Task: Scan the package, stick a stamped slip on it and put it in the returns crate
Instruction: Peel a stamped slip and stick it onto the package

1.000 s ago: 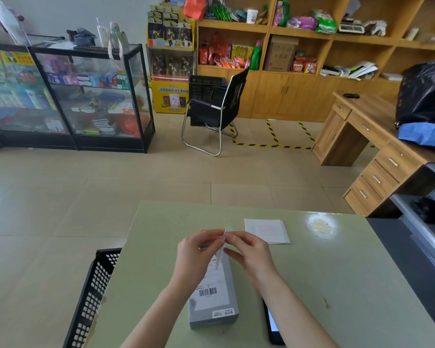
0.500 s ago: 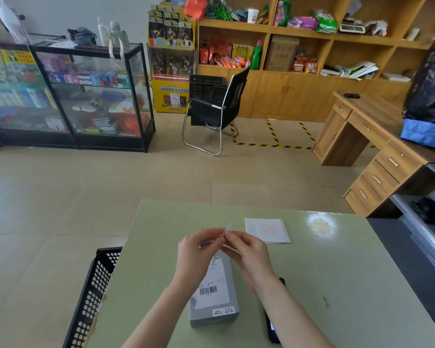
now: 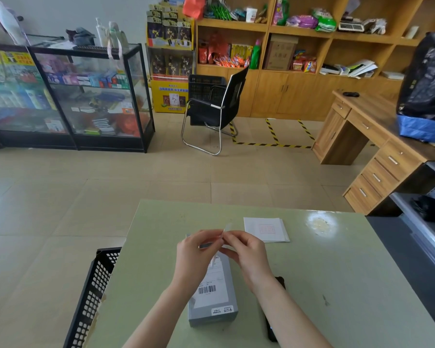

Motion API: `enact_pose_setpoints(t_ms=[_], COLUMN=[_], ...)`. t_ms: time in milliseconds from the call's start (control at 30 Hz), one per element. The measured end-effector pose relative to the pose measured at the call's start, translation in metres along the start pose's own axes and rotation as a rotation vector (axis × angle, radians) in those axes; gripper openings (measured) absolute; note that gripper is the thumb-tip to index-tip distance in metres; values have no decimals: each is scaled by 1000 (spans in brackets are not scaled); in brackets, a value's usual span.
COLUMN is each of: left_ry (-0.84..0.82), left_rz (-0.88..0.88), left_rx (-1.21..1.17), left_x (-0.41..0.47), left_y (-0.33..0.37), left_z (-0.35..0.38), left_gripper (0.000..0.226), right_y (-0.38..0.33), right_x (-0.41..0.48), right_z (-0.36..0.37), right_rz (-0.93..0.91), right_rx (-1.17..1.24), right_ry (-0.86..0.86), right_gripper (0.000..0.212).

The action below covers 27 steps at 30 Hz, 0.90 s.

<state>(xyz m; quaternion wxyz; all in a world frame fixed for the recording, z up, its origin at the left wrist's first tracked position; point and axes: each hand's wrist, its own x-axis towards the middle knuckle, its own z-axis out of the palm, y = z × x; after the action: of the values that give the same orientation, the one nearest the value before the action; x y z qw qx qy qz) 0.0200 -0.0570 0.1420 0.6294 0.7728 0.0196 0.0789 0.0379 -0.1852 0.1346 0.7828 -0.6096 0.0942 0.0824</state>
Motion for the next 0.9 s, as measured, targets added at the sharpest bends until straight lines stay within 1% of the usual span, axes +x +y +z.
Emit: enact_pose_setpoints(t_ms=[100,233,433,533,633,767,900], left_ry=[2,-5,3,-3,-4,-15,-25], left_rz=[-10,-15,-14,-21,-25,-38,-45], left_rx=[-13,-14,15,26,32,30,29], left_x=[-1,-1,1,2,2,2,3], left_y=[-1,-1,-3,-3,-3,-4,-5], left_z=[0,2,1,1,2,2,3], left_gripper=[36,33,27,25,28,31,23], right_y=[1,4,3,2,2,3,5], right_x=[1,3,0,0,0,1,5], right_z=[1,2,1,1,2,0,-1], right_rz=[0,-12,-54,-65,-80,-102,-122], right_rx=[3,-50,-61,-54,-74,-128,-263], right_ry=[13,55,17,38,46,53,58], right_gripper=[15,17,16,15,14,13,15])
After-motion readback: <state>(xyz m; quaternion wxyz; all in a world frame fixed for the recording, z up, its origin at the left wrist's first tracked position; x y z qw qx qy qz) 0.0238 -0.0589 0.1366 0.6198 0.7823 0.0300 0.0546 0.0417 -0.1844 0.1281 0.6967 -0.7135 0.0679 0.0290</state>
